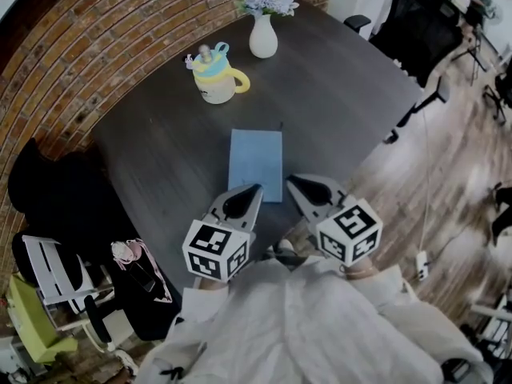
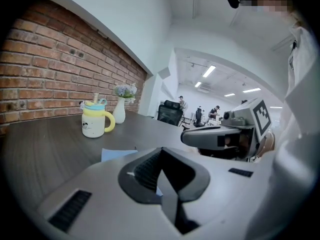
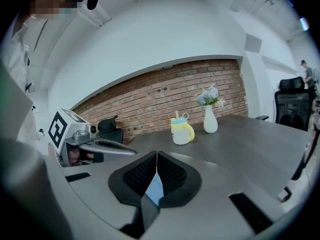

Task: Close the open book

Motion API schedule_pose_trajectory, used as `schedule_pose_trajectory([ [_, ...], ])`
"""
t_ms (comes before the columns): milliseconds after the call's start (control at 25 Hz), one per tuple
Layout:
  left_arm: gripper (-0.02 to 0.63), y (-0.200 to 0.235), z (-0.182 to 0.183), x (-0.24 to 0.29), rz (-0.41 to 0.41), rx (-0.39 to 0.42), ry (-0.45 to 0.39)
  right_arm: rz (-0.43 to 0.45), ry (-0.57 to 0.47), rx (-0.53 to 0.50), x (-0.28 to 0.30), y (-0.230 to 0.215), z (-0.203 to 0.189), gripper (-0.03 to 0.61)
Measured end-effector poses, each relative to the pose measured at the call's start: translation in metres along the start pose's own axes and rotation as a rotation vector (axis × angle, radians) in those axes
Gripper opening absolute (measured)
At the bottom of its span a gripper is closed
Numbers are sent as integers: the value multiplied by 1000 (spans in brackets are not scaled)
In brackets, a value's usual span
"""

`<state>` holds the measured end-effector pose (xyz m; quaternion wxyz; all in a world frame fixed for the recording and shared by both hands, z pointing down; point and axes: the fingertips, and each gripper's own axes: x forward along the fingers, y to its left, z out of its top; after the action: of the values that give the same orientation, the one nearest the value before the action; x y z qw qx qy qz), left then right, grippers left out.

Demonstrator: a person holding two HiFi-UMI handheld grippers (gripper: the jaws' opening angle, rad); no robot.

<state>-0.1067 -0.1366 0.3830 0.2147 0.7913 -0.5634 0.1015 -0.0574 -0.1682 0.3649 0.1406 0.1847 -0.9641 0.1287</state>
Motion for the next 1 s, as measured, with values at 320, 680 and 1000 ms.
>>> schedule_pose_trajectory([
  [320,6,-3,-3,3,-13,-17,11,12,-19,21,-7,-3,0,14],
  [680,6,-6,-15,6,-13,-55,48,45,-7,26,-13,-1,-7,14],
  [1000,6,-7,-28,12,-11,-82,102,61,43,17,-11,1,-17,14],
])
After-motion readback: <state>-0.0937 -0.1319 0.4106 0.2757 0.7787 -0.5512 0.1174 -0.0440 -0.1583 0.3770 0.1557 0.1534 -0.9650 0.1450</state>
